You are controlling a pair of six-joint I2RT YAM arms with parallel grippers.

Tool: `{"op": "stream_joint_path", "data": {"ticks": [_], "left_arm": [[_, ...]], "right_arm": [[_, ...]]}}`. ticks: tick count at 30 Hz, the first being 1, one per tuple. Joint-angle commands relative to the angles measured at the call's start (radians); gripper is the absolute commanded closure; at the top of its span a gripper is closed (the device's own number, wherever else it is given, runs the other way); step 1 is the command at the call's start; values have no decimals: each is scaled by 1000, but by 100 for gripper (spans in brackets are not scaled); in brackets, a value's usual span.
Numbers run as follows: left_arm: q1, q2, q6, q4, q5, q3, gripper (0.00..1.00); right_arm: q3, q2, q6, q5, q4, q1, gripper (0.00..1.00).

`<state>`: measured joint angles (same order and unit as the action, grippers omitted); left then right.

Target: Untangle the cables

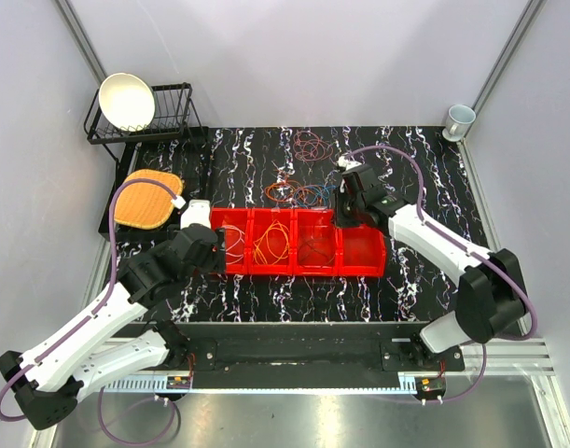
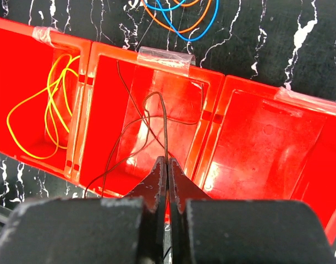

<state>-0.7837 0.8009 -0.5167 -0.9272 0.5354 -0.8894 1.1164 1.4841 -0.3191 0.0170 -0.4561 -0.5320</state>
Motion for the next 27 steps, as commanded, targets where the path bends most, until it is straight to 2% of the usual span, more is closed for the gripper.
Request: {"op": "stream_joint_path", "data": {"ticks": [1, 9, 16, 17, 20, 21, 25, 27], "left_arm": [[1, 9, -2, 22, 25, -2, 26], [1, 14, 1, 24, 23, -3, 27], [1, 3, 0, 22, 25, -2, 27], [1, 4, 0, 22, 25, -2, 27], [1, 3, -2, 22, 23, -2, 26], [1, 3, 0, 24, 23, -2, 27], [1, -3, -2, 24, 23, -2, 27], [1, -6, -2, 24, 23, 0, 27]], "right_arm": [[45, 18, -8, 6, 79, -25, 100], [74, 146, -5, 17, 140, -29, 100], [150, 225, 17, 26, 107, -31, 100], [164, 228, 26, 26, 90, -31, 98], [192, 203, 38, 26, 36, -31, 75], [197, 194, 41, 24, 24, -31, 65], [217, 137, 51, 17, -51, -29, 51], [226, 104, 57, 6, -82, -31, 48]]}}
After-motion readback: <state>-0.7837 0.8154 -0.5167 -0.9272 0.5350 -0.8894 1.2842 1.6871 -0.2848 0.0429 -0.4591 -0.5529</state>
